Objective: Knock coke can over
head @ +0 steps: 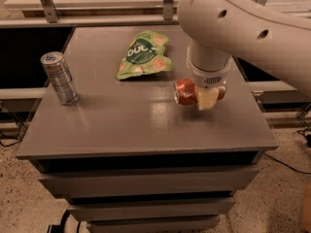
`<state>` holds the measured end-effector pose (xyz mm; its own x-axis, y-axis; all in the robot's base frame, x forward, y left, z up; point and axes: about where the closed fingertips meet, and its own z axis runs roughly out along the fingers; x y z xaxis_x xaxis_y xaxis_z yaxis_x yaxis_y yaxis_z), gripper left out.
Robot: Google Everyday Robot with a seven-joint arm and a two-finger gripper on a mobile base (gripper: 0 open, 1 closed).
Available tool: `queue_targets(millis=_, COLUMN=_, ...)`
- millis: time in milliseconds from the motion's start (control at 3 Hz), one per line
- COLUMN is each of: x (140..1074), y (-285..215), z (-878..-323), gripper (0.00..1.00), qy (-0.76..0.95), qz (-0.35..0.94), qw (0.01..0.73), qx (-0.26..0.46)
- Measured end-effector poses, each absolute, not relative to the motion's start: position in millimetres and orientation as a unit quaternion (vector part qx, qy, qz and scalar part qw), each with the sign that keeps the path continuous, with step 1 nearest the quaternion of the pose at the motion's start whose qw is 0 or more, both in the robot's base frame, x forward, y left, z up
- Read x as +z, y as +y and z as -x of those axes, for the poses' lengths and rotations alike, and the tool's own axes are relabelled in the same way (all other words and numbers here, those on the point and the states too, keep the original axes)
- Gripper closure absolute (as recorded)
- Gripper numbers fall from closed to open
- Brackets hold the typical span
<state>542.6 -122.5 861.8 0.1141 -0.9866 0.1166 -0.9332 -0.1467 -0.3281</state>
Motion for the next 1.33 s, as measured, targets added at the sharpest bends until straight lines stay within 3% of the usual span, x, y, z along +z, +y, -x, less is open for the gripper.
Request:
queue_targets(millis=667, x=864.1, y=-151.6, z=-534.6, gripper=0.0, qy=0.622, qz=0.771, qw=0.018, qx=-0.134)
queue_targets(millis=1333, x=861.8, y=-147.0, z=-517.4, gripper=0.0, qy=0.612, qz=0.787, qw=0.0, qx=-0.077)
